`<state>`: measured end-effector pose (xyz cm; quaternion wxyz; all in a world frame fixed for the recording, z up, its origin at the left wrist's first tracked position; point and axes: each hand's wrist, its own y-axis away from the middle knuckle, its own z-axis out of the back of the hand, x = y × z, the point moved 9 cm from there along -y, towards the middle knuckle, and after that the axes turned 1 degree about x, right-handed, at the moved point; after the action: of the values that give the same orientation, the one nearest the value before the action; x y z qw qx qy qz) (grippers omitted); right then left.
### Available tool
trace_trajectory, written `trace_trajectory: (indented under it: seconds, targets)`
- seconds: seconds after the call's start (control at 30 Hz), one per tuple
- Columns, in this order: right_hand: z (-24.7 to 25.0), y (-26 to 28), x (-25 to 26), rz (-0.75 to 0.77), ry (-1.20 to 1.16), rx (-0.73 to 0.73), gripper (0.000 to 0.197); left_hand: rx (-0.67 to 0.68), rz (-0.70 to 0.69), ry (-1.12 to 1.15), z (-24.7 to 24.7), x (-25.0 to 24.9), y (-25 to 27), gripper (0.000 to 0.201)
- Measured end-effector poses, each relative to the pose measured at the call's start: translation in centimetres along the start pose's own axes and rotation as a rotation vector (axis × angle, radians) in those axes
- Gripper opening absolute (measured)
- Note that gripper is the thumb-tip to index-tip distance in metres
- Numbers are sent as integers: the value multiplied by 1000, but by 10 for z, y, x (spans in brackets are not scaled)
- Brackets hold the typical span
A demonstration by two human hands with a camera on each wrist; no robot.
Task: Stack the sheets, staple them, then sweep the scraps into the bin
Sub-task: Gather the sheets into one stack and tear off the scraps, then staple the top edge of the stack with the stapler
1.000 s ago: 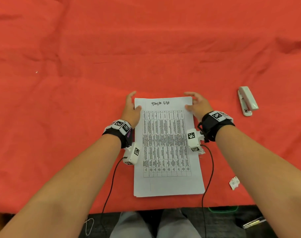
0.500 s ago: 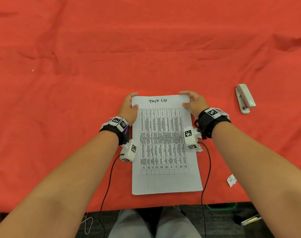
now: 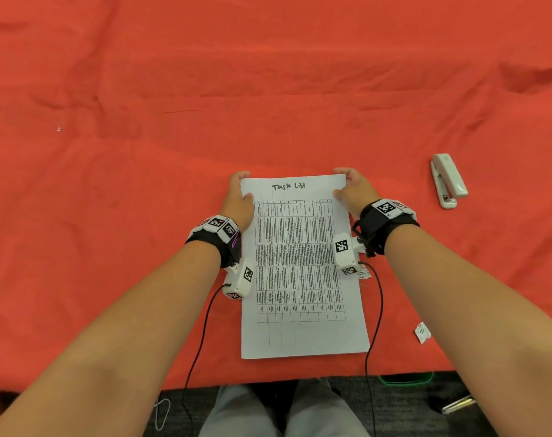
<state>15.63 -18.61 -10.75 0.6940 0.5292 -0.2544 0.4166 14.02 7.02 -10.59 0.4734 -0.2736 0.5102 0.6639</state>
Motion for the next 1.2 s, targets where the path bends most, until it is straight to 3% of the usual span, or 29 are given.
trace_trajectory:
  seconds: [0.27,0.4,0.67,0.73,0.83,0.93,1.03,1.2]
  targets:
    - [4,-5,-2,-15,68,-45,46,-45,98,60,-1,0,4,47]
    - [8,-8,-6,-22,26,-70,46,-70,175,135,4,13,6,13]
    - [15,-15,-7,-28,45,-84,52,-144,185,51,13,21,9,27]
    - [51,-15,8,17,97,-192,52,-142,186,49,12,22,8,18]
    - [139,-8,34,90,348,-477,55,-142,201,52,12,26,9,11]
    - [205,15,24,-139,663,-664,59,-138,197,65,12,24,10,11]
    - [220,33,-4,-350,876,-542,76,-130,209,71,12,23,12,12]
    - [211,13,-7,-319,866,-426,62,-135,205,97,13,23,13,11]
